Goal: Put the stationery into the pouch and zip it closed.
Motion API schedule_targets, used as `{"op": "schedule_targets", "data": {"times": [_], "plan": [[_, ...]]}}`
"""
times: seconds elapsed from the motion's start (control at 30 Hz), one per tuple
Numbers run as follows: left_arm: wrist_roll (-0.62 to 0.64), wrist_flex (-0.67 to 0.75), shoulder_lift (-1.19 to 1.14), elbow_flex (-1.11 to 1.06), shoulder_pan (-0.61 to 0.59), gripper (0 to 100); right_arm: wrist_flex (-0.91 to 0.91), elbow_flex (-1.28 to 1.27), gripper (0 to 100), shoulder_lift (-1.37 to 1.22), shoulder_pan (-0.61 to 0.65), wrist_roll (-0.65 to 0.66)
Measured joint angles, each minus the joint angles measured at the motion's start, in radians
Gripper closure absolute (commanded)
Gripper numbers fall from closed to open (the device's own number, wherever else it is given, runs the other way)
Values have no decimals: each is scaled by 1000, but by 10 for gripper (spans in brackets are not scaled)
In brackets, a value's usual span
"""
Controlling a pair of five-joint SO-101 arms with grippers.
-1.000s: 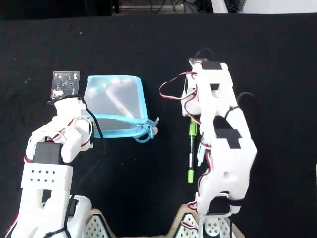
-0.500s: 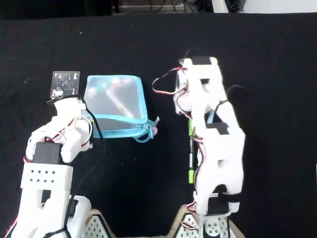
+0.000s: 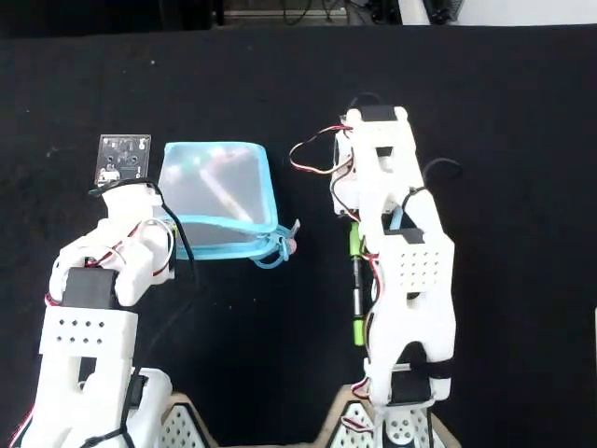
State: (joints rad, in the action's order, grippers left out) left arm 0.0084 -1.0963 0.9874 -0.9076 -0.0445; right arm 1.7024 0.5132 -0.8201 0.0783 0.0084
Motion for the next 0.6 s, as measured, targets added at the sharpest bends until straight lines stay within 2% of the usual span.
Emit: {"op": "schedule_targets", "data": {"times": [0.23, 0.47, 0.6], "plan": [[0, 0, 0, 0, 0, 970, 28, -52, 988, 241, 25, 0], [0, 0, 0, 0, 0, 970, 28, -285, 988, 672, 26, 0], [0, 0, 0, 0, 0, 970, 23, -397, 988, 954, 69, 0]]}}
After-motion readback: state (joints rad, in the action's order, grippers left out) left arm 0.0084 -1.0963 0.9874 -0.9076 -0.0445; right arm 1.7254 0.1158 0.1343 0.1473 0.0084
